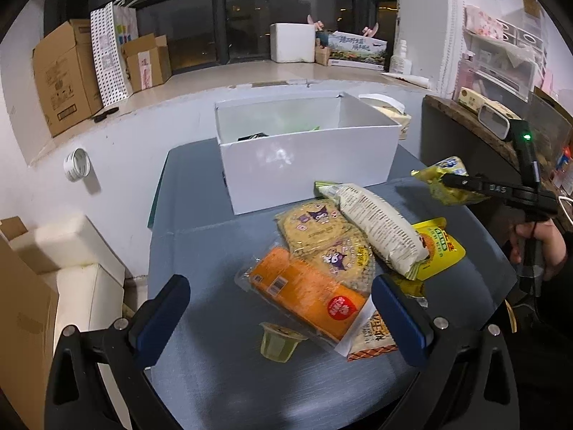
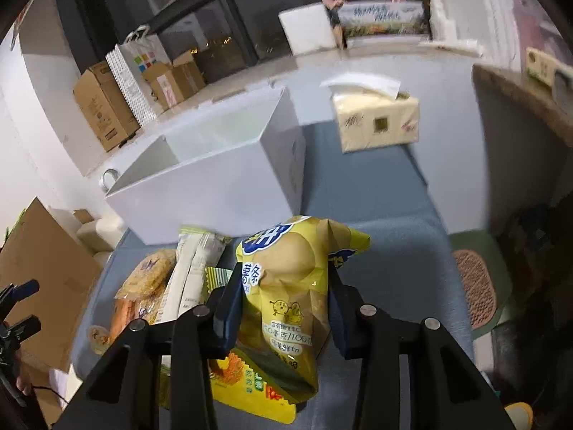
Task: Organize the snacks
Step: 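Grasp the small yellow jelly cup with the left tool while the right holds chips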
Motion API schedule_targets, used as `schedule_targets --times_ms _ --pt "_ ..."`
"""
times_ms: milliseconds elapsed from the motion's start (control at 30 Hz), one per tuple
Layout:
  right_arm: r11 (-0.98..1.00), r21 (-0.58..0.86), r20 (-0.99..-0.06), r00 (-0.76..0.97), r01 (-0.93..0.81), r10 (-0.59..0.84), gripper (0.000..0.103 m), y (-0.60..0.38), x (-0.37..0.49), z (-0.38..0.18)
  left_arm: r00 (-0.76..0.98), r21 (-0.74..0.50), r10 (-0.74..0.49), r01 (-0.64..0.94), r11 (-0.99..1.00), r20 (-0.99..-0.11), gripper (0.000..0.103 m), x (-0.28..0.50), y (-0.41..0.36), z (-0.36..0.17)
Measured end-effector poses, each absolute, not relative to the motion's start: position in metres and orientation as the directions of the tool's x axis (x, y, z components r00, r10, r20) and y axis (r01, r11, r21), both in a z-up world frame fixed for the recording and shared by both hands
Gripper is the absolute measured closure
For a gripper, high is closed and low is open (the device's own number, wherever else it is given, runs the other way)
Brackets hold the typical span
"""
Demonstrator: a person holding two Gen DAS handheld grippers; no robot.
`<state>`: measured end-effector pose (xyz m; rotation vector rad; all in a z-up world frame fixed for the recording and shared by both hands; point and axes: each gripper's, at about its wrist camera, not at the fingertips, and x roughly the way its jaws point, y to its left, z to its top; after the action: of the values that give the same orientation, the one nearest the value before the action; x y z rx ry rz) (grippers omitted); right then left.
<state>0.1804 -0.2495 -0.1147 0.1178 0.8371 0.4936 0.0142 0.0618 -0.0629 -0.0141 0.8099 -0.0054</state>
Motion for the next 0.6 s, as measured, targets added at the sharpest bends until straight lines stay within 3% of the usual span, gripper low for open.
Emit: schedule_targets --times_ms 200,600 --pt "0.858 0.325 -0.654 0.561 -0.398 0.508 0.06 -0.253 0.167 -0.1 0.664 -0.021 -0.023 0.012 1.0 -0.748 0.0 0.015 0.067 -0.073" --pt "0.838 0.328 -0.629 0.561 -0.436 0.538 0.06 -0.259 0.126 -0.083 0.489 0.036 -0.004 0.073 0.997 -0.872 0.0 0.036 0.072 -0.153"
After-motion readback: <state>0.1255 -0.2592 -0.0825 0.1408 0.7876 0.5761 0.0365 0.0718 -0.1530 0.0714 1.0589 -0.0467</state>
